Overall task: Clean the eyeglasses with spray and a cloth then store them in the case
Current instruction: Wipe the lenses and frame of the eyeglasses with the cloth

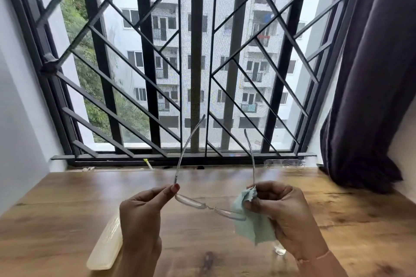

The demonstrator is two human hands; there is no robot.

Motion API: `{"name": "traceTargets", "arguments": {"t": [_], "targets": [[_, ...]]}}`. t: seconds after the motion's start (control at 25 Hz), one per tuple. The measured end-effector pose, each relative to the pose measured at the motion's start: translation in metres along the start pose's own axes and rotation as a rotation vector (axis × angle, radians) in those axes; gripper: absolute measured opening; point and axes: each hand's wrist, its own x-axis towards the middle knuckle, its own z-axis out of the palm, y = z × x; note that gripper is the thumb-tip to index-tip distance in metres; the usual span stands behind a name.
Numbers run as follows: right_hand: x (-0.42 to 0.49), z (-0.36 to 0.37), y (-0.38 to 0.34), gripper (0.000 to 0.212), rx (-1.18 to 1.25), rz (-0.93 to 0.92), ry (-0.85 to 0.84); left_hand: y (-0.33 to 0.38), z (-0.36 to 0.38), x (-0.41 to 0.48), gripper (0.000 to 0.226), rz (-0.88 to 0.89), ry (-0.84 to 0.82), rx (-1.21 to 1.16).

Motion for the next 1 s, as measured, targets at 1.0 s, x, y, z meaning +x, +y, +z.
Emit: {"name": "traceTargets", "arguments": {"t": [1.0], "targets": [[-0.006,-0.008,-0.050,0.032,-0.006,-0.241,0.069,0.032,0.005,-0.023,0.020,0.606,-0.151,0.441]]}}
